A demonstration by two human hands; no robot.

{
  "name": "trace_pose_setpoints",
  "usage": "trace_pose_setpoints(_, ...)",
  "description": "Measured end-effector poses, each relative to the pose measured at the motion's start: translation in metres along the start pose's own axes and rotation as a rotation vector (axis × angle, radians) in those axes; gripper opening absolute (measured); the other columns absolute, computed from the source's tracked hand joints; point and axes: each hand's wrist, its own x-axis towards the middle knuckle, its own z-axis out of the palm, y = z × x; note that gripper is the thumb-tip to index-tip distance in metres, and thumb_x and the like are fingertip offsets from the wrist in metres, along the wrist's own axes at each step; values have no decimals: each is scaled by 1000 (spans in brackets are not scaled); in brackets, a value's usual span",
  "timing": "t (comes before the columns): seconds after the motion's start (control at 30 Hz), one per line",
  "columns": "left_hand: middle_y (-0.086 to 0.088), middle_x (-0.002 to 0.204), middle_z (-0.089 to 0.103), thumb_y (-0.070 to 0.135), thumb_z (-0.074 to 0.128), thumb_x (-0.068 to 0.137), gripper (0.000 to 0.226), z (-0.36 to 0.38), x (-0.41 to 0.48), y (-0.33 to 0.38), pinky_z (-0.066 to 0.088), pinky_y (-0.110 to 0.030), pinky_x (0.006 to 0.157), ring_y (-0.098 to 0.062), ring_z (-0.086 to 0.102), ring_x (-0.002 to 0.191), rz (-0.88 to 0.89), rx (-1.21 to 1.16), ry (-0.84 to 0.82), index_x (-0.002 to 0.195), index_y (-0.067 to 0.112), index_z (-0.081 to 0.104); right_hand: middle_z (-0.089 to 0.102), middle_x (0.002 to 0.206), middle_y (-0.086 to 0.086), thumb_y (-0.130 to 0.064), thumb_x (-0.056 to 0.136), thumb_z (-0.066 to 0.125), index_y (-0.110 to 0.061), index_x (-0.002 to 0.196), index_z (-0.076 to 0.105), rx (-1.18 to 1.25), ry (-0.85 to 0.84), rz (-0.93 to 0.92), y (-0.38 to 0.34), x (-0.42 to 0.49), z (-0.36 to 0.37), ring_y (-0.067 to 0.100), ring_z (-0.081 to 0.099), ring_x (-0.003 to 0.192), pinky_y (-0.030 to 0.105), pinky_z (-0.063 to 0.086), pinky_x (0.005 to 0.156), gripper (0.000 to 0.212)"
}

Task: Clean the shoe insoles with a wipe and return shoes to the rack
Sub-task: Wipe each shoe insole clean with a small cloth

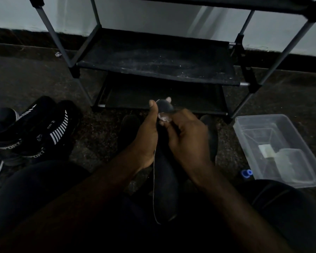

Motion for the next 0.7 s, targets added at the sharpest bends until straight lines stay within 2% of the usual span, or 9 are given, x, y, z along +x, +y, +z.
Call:
trace_pose_setpoints(0.1, -6, 130, 62, 57, 18, 98, 63, 3, 0, 0, 51, -26, 93, -15, 61, 118, -24, 6, -18, 140, 21, 47, 69, 88, 1, -16, 92, 66, -14, 93, 73, 52, 96, 81, 13, 11, -2, 11, 65, 79, 32, 54, 70, 8)
trace_pose_setpoints(0.2, -9, 133, 60, 57, 17, 99, 64, 4, 1, -1, 48, -27, 97, -16, 59, 120, -59, -24, -28, 138, 17, 49, 69, 89, 0, -13, 91, 67, -14, 92, 74, 43, 111, 106, 14, 11, -4, 7, 64, 80, 20, 51, 73, 7)
trace_pose_setpoints(0.3, -11, 124, 66, 58, 19, 99, 65, -1, 1, 1, 55, -24, 84, -16, 66, 110, -67, -11, 5, 134, 15, 53, 70, 90, -2, -11, 89, 69, -15, 95, 75, 52, -41, 65, 7, 4, -2, 5, 63, 83, 13, 48, 75, 10)
trace_pose_setpoints(0.37, -9, 115, 70, 57, 20, 100, 64, -3, 2, -1, 56, -23, 78, -15, 68, 103, -67, -43, 15, 129, 13, 56, 72, 92, -2, -10, 87, 70, -15, 95, 76, 89, -95, 59, 9, 7, -3, 5, 65, 85, 17, 50, 79, 11)
trace_pose_setpoints(0.5, -6, 101, 72, 61, 18, 97, 65, 0, -1, -7, 58, -31, 69, -15, 70, 88, -145, -50, -56, 118, 16, 59, 70, 91, -5, -12, 88, 69, -16, 93, 75, 102, 27, 178, 20, 18, -11, 4, 64, 85, 22, 52, 80, 9)
trace_pose_setpoints(0.57, -7, 105, 71, 62, 18, 96, 67, 1, -1, -7, 58, -31, 73, -16, 70, 92, -160, -41, -53, 121, 15, 59, 70, 90, -4, -12, 89, 69, -15, 93, 75, 81, 43, 192, 20, 17, -12, 5, 64, 84, 23, 52, 79, 8)
trace_pose_setpoints(0.7, -10, 120, 68, 59, 19, 99, 66, -3, 4, 0, 55, -25, 84, -17, 67, 108, -76, 11, 13, 133, 16, 54, 71, 92, -4, -9, 87, 70, -16, 93, 76, 123, -127, 86, 11, 6, -7, 5, 66, 86, 20, 52, 81, 11)
